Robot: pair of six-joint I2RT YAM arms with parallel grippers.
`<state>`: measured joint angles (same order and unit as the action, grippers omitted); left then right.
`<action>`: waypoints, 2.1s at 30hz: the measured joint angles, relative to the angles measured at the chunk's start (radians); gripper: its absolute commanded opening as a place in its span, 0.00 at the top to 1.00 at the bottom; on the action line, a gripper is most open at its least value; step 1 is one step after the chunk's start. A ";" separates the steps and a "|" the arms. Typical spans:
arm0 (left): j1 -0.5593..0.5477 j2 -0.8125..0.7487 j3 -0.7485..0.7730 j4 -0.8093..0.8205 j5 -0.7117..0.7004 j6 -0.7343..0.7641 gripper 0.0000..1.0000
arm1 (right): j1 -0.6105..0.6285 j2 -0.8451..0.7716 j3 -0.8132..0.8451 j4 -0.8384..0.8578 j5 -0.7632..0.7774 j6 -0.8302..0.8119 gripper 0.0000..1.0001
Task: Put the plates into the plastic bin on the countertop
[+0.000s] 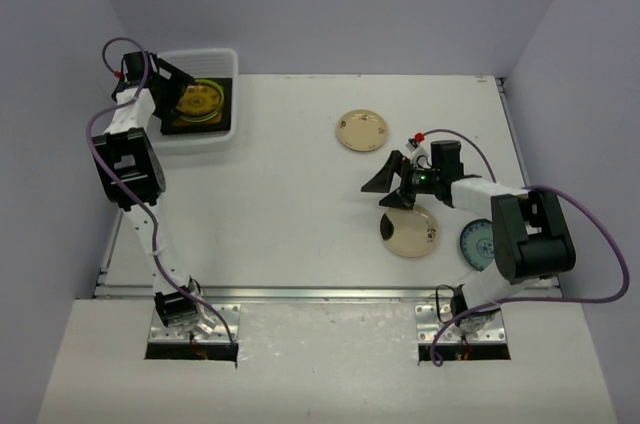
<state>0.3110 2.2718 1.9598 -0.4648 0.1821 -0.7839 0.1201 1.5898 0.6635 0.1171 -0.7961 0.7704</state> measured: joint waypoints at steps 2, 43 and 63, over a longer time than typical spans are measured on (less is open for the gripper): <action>-0.002 -0.012 0.007 -0.016 -0.008 0.018 0.00 | 0.000 0.000 0.033 -0.039 0.039 -0.018 0.01; -0.183 -1.210 -1.042 0.189 0.327 0.203 0.00 | -0.120 0.750 0.889 -0.207 0.234 0.014 1.00; -0.526 -0.823 -1.228 0.632 0.496 0.105 0.18 | -0.030 0.169 0.332 -0.209 0.079 -0.144 1.00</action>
<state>-0.2154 1.4490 0.7315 0.1669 0.6784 -0.6791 0.0901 1.7592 0.9957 -0.0918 -0.7174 0.6259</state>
